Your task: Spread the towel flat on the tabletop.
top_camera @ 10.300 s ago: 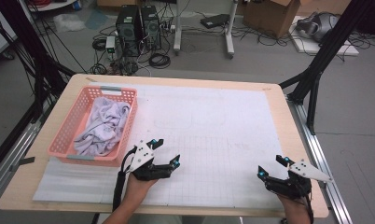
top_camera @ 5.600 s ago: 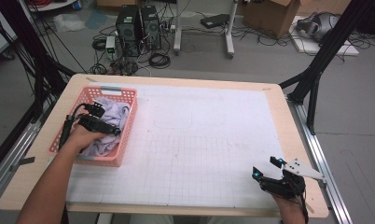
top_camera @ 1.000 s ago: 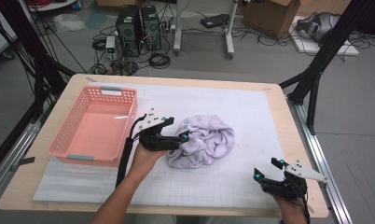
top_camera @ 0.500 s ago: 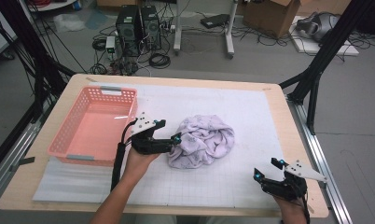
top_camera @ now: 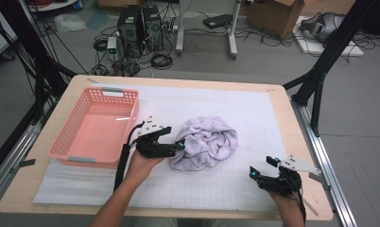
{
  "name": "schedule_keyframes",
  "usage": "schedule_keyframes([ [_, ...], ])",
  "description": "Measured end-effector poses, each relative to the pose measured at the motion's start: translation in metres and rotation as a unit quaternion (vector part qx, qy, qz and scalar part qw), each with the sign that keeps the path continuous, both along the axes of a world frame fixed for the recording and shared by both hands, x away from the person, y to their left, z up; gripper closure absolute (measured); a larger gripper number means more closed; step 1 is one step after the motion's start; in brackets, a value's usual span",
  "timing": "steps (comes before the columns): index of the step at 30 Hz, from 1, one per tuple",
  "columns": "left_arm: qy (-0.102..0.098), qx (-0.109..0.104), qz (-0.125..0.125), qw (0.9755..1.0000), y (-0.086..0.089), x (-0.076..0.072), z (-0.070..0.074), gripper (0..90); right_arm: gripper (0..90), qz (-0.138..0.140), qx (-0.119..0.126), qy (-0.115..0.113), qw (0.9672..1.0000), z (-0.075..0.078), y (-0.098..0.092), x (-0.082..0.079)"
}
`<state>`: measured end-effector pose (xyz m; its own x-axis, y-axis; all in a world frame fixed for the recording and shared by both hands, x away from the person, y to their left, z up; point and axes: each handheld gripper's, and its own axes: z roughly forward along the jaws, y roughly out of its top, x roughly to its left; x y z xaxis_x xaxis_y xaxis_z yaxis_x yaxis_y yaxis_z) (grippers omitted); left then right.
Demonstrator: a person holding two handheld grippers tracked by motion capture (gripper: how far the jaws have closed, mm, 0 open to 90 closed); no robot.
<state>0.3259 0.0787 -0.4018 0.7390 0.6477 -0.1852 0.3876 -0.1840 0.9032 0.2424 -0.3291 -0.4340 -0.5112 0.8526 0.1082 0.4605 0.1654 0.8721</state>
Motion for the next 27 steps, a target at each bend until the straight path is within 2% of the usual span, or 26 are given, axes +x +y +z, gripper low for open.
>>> schedule_keyframes([
  [2, 0.016, 0.01, -0.016, 0.9997, -0.003, 0.001, -0.007, 30.9, 20.8, 0.014, -0.006, 0.011, 0.9998, -0.001, 0.01, 0.01],
  [3, 0.023, 0.016, -0.02, 0.9994, -0.004, 0.001, -0.01, 32.3, 22.2, 0.02, -0.01, 0.015, 0.9996, -0.002, 0.015, 0.016],
  [4, 0.032, 0.02, -0.022, 0.9991, -0.005, 0.001, -0.013, 32.4, 24.1, 0.025, -0.01, 0.032, 0.9991, -0.004, 0.026, 0.029],
  [5, 0.039, 0.024, -0.024, 0.9987, -0.007, 0.002, -0.016, 32.4, 24.1, 0.025, -0.01, 0.032, 0.9991, -0.004, 0.026, 0.029],
  [6, 0.045, 0.029, -0.024, 0.9983, -0.009, 0.003, -0.019, 32.7, 25.4, 0.026, -0.009, 0.044, 0.9987, -0.005, 0.032, 0.036],
  [7, 0.049, 0.038, -0.028, 0.9977, -0.011, 0.003, -0.022, 33.8, 26.7, 0.027, -0.006, 0.053, 0.9982, -0.007, 0.038, 0.044],
  [8, 0.051, 0.044, -0.031, 0.9973, -0.013, 0.004, -0.023, 40.1, 28.8, 0.03, -0.008, 0.075, 0.9967, -0.008, 0.053, 0.058],
  [9, 0.052, 0.046, -0.031, 0.9971, -0.014, 0.004, -0.025, 40.1, 28.8, 0.03, -0.008, 0.075, 0.9967, -0.008, 0.053, 0.058],
  [10, 0.051, 0.046, -0.032, 0.9972, -0.015, 0.005, -0.026, 44.2, 31.0, 0.033, -0.009, 0.083, 0.996, -0.008, 0.061, 0.063],
  [11, 0.048, 0.048, -0.034, 0.9971, -0.016, 0.005, -0.026, 59.0, 40.4, 0.043, -0.029, 0.09, 0.9946, -0.009, 0.075, 0.071],
  [12, 0.041, 0.056, -0.034, 0.997, -0.016, 0.005, -0.027, 59.0, 40.4, 0.043, -0.029, 0.09, 0.9946, -0.009, 0.075, 0.071],
  [13, 0.036, 0.06, -0.034, 0.997, -0.015, 0.005, -0.026, 64.7, 52.2, 0.045, -0.051, 0.096, 0.9931, -0.009, 0.081, 0.074],
  [14, 0.032, 0.061, -0.031, 0.9972, -0.014, 0.004, -0.025, 70.2, 67.9, 0.047, -0.073, 0.097, 0.9915, -0.009, 0.085, 0.076],
  [15, 0.028, 0.063, -0.027, 0.9973, -0.012, 0.004, -0.023, 72.1, 78.4, 0.044, -0.09, 0.088, 0.9911, -0.008, 0.086, 0.075],
  [16, 0.024, 0.061, -0.023, 0.9976, -0.009, 0.004, -0.021, 73.3, 83.8, 0.048, -0.087, 0.086, 0.9913, -0.006, 0.083, 0.074],
  [20, 0.007, 0.052, -0.002, 0.9986, 0.001, 0.004, -0.014, 74.6, 86.3, 0.031, -0.081, 0.071, 0.9937, 0.001, 0.059, 0.061],
  [24, -0.008, 0.039, 0.02, 0.999, 0.007, 0.005, -0.007, 76.1, 86.3, -0.002, -0.077, 0.054, 0.9956, 0.012, 0.018, 0.036],
  [27, -0.017, 0.034, 0.027, 0.9989, 0.009, 0.007, -0.002, 76.4, 86.3, -0.024, -0.077, 0.049, 0.9956, 0.02, -0.011, 0.016],
])
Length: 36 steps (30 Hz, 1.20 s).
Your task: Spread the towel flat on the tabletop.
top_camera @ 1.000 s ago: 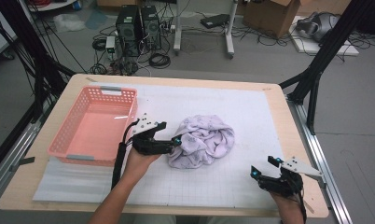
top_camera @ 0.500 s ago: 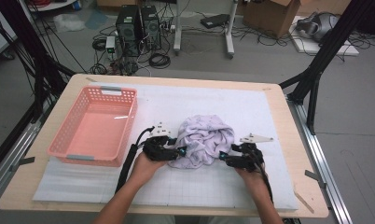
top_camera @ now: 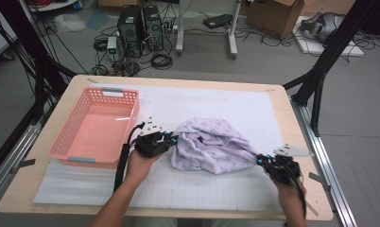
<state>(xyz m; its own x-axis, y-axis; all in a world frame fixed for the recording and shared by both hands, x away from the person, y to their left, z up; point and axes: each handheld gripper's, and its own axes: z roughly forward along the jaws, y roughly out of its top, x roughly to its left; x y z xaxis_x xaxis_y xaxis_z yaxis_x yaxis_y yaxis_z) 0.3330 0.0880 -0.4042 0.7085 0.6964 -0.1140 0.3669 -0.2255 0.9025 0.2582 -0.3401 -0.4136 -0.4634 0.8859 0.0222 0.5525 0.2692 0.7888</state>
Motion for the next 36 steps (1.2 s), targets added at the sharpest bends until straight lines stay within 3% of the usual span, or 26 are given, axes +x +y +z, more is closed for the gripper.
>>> schedule_keyframes([
  [2, -0.004, 0.002, 0.003, 1.0, 0.0, 0.002, 0.003, 76.5, 86.3, -0.012, -0.003, 0.002, 0.9999, 0.004, -0.016, -0.015],
  [5, -0.004, -0.014, -0.001, 0.9999, -0.001, 0.006, 0.005, 76.4, 86.1, -0.015, -0.001, 0.009, 0.9998, 0.005, -0.032, -0.033],
  [6, -0.001, -0.013, -0.003, 0.9999, -0.004, 0.005, 0.006, 76.4, 85.5, -0.008, -0.002, 0.015, 0.9999, 0.002, -0.032, -0.042],
  [9, 0.004, -0.005, -0.025, 0.9997, -0.01, 0.001, 0.004, 75.7, 80.9, 0.004, -0.002, 0.025, 0.9997, -0.001, -0.029, -0.047],
  [11, 0.007, -0.01, -0.034, 0.9993, -0.009, -0.001, 0.004, 70.3, 69.6, 0.005, 0.008, 0.017, 0.9998, 0.001, -0.026, -0.048],
  [12, 0.01, -0.018, -0.041, 0.999, -0.007, -0.002, 0.005, 62.8, 64.9, 0.004, 0.014, 0.009, 0.9999, 0.003, -0.026, -0.047],
  [15, -0.002, -0.032, -0.029, 0.9991, -0.003, -0.002, 0.01, 45.0, 52.3, -0.004, 0.02, -0.021, 0.9996, 0.013, -0.024, -0.039],
  [18, -0.007, -0.041, -0.014, 0.9991, 0.001, 0.001, 0.013, 41.3, 46.5, 0.002, 0.022, -0.038, 0.999, 0.019, -0.016, -0.025],
  [20, 0.004, -0.044, -0.008, 0.999, 0.001, 0.005, 0.011, 40.8, 46.5, 0.015, 0.019, -0.041, 0.9989, 0.02, -0.006, -0.01],
  [25, 0.045, -0.017, -0.03, 0.9984, -0.01, 0.015, -0.004, 40.8, 47.9, 0.058, 0.017, -0.011, 0.9981, 0.009, 0.027, 0.03],
  [27, 0.055, -0.017, -0.032, 0.9978, -0.012, 0.018, -0.008, 46.0, 50.7, 0.07, 0.007, 0.006, 0.9975, -0.001, 0.038, 0.041],
  [29, 0.064, -0.017, -0.04, 0.997, -0.013, 0.021, -0.012, 55.8, 59.1, 0.08, -0.001, 0.031, 0.9963, -0.011, 0.046, 0.047],
  [31, 0.053, -0.002, -0.046, 0.9975, -0.014, 0.021, -0.012, 72.3, 76.5, 0.085, -0.006, 0.049, 0.9951, -0.019, 0.048, 0.048],
  [32, 0.046, 0.004, -0.048, 0.9978, -0.015, 0.021, -0.011, 76.1, 79.5, 0.089, -0.01, 0.05, 0.9947, -0.021, 0.048, 0.046],
  [36, 0.029, 0.006, -0.048, 0.9984, -0.015, 0.023, -0.005, 77.0, 82.3, 0.091, -0.007, 0.04, 0.995, -0.02, 0.044, 0.039],
])
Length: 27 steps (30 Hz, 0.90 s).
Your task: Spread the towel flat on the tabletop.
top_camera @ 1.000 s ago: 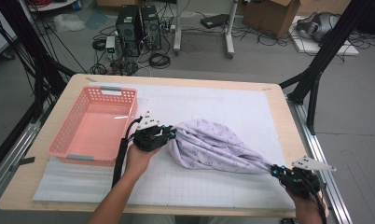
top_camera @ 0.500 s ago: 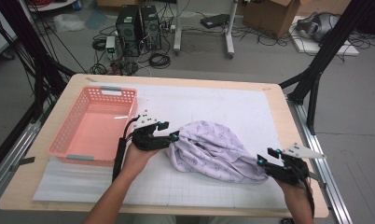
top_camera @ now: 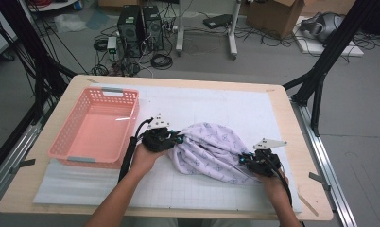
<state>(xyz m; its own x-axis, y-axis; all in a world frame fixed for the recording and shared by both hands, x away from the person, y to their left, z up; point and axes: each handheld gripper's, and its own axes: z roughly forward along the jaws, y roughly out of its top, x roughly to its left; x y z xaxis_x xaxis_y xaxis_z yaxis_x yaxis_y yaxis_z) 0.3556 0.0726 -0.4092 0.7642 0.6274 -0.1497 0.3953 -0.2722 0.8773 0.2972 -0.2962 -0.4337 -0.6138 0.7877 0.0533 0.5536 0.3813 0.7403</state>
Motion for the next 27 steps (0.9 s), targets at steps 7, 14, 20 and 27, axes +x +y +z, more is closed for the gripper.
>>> schedule_keyframes([
  [7, -0.011, -0.011, 0.007, 0.9998, -0.003, 0.006, 0.002, 52.7, 80.8, -0.018, 0.02, -0.021, 0.9994, 0.003, -0.01, -0.017],
  [14, 0.004, -0.024, 0.004, 0.9997, -0.014, 0.012, 0.007, 45.8, 67.2, -0.033, 0.046, -0.031, 0.9979, 0.006, -0.02, -0.023],
  [20, 0.014, -0.015, -0.014, 0.9997, -0.035, 0.017, 0.008, 43.7, 59.4, -0.076, 0.072, -0.05, 0.9932, 0.016, -0.035, -0.03],
  [27, 0.043, 0.009, -0.011, 0.999, -0.052, 0.024, -0.001, 43.9, 56.6, -0.098, 0.075, -0.058, 0.9906, 0.019, -0.044, -0.034],
])
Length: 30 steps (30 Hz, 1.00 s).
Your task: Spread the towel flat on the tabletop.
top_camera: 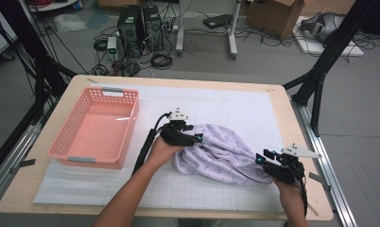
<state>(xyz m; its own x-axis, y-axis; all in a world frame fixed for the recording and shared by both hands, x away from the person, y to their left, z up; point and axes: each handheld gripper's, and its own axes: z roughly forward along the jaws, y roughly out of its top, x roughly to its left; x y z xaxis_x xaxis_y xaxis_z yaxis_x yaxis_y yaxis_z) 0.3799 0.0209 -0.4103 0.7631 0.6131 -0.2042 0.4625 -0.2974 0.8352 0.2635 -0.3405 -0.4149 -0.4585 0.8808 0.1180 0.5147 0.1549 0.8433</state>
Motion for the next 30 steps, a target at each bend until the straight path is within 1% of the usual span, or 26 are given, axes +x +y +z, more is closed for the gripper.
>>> schedule_keyframes([
  [3, 0.009, -0.003, 0.007, 0.9999, 0.0, 0.003, -0.002, 44.0, 55.1, -0.003, 0.0, 0.004, 1.0, -0.002, 0.0, 0.001],
  [5, 0.008, 0.006, 0.009, 0.9999, 0.0, 0.004, -0.002, 44.0, 54.1, -0.004, -0.001, 0.004, 1.0, -0.003, 0.0, 0.002],
  [8, -0.006, 0.039, 0.005, 0.9992, -0.003, 0.003, 0.001, 44.0, 53.4, -0.003, -0.003, 0.003, 1.0, -0.003, 0.001, 0.003],
  [9, -0.012, 0.044, 0.003, 0.999, -0.005, 0.003, 0.004, 43.7, 52.9, -0.005, 0.0, 0.005, 1.0, -0.003, 0.001, 0.003],
  [10, -0.015, 0.046, 0.003, 0.9988, -0.006, 0.003, 0.007, 41.7, 52.6, -0.005, -0.001, 0.001, 1.0, -0.003, 0.001, 0.004],
  [11, -0.019, 0.039, 0.004, 0.9991, -0.007, 0.004, 0.01, 41.7, 52.5, -0.006, 0.001, 0.001, 1.0, -0.003, 0.001, 0.004],
  [12, -0.018, 0.031, 0.005, 0.9993, -0.008, 0.006, 0.013, 40.6, 52.3, -0.007, 0.001, 0.002, 1.0, -0.003, 0.001, 0.004],
  [14, -0.014, 0.026, 0.002, 0.9996, -0.012, 0.009, 0.015, 40.5, 51.7, -0.009, 0.0, 0.003, 1.0, -0.003, -0.001, 0.004],
  [15, -0.008, 0.029, -0.004, 0.9995, -0.014, 0.01, 0.014, 40.5, 51.4, -0.01, -0.001, 0.001, 1.0, -0.003, -0.001, 0.004],
  [16, -0.001, 0.034, -0.01, 0.9994, -0.018, 0.011, 0.012, 40.5, 50.8, -0.011, 0.0, 0.003, 0.9999, -0.004, -0.002, 0.004],
  [18, 0.009, 0.053, -0.02, 0.9983, -0.024, 0.011, 0.006, 40.7, 50.1, -0.013, -0.001, 0.003, 0.9999, -0.004, -0.003, 0.004],
  [20, 0.015, 0.07, -0.025, 0.9971, -0.027, 0.012, 0.001, 42.5, 49.3, -0.015, -0.001, 0.003, 0.9999, -0.005, -0.004, 0.004],
  [21, 0.015, 0.072, -0.031, 0.9968, -0.028, 0.012, 0.0, 44.9, 49.4, -0.016, -0.002, 0.002, 0.9999, -0.005, -0.004, 0.004],
  [23, 0.02, 0.084, -0.037, 0.9955, -0.029, 0.013, -0.003, 53.5, 49.3, -0.015, -0.006, 0.006, 0.9999, -0.007, -0.006, 0.006],
  [24, 0.017, 0.093, -0.046, 0.9945, -0.029, 0.013, -0.004, 61.5, 49.1, -0.018, -0.003, 0.008, 0.9998, -0.008, -0.007, 0.006],
  [25, 0.012, 0.095, -0.049, 0.9942, -0.029, 0.013, -0.003, 70.4, 48.9, -0.022, 0.002, 0.009, 0.9997, -0.008, -0.007, 0.007],
  [26, 0.004, 0.094, -0.048, 0.9944, -0.029, 0.012, -0.001, 75.0, 48.8, -0.023, 0.002, 0.01, 0.9997, -0.008, -0.008, 0.006],
  [27, -0.003, 0.089, -0.045, 0.995, -0.028, 0.012, 0.001, 76.6, 48.8, -0.02, -0.002, 0.008, 0.9998, -0.009, -0.008, 0.006],
  [29, -0.012, 0.068, -0.032, 0.9971, -0.023, 0.013, 0.007, 76.9, 48.8, -0.021, -0.006, 0.008, 0.9997, -0.009, -0.007, 0.006],
  [30, -0.016, 0.061, -0.026, 0.9976, -0.021, 0.014, 0.011, 76.9, 48.8, -0.022, -0.004, 0.009, 0.9997, -0.009, -0.008, 0.006],
])
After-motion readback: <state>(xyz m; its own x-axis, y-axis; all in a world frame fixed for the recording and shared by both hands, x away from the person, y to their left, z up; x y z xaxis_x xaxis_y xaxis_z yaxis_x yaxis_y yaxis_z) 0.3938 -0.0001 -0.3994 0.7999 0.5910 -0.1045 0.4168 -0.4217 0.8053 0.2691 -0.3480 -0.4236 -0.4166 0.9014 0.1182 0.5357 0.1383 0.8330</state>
